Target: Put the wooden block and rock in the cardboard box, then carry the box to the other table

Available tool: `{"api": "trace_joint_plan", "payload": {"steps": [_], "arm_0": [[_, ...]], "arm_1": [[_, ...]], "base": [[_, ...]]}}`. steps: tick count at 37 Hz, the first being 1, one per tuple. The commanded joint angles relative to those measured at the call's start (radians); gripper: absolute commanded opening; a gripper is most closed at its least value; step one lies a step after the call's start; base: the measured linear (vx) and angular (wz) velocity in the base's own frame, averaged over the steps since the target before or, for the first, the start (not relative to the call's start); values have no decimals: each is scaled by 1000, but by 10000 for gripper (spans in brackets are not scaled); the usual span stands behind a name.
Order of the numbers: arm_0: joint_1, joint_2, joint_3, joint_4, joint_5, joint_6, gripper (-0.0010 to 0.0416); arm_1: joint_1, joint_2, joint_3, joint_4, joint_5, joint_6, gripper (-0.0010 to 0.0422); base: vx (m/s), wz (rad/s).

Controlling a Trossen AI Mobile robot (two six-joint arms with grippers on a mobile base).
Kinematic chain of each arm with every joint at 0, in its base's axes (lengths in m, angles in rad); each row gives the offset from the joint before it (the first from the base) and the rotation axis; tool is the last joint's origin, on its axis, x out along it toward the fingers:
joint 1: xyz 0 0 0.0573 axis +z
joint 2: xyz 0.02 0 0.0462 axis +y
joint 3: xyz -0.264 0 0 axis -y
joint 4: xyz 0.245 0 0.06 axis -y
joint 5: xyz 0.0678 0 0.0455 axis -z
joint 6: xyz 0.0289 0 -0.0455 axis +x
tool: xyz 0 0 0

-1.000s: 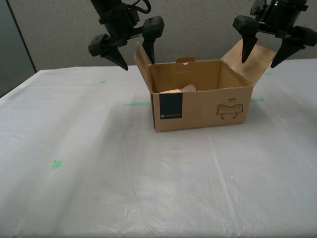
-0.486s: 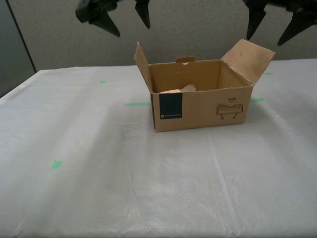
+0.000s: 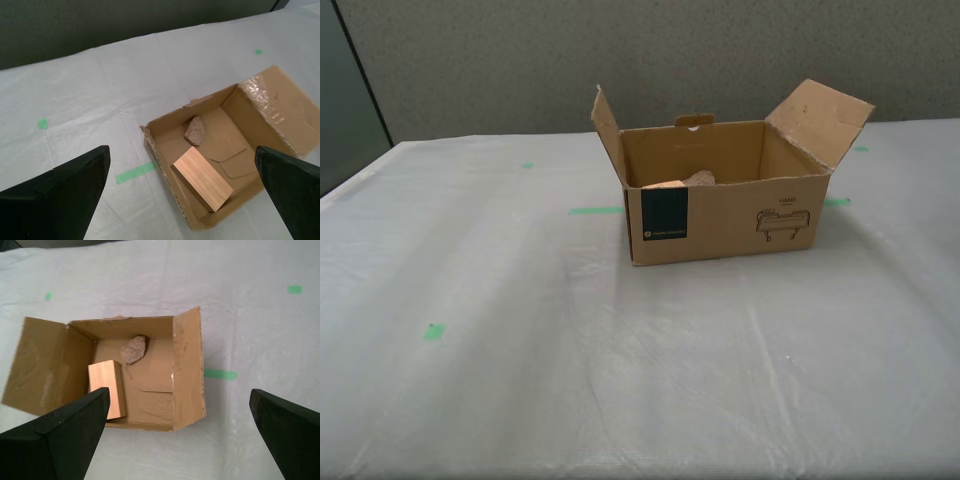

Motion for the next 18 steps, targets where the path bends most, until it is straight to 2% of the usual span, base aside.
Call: {"api": "trace_joint_plan", "payload": {"steps": [1, 7, 18], "arm_0": [[23, -60, -2, -13, 3, -11, 389], [65, -152, -22, -14, 4, -25, 390], [85, -328, -174, -8, 4, -25, 390]], "arm_1": [[-30, -56, -7, -37, -37, 4, 396], [-89, -132, -8, -87, -141, 13, 396], [-185, -246, -42, -126, -239, 16, 396]], "base": [[0, 0], [0, 0], [0, 0]]}}
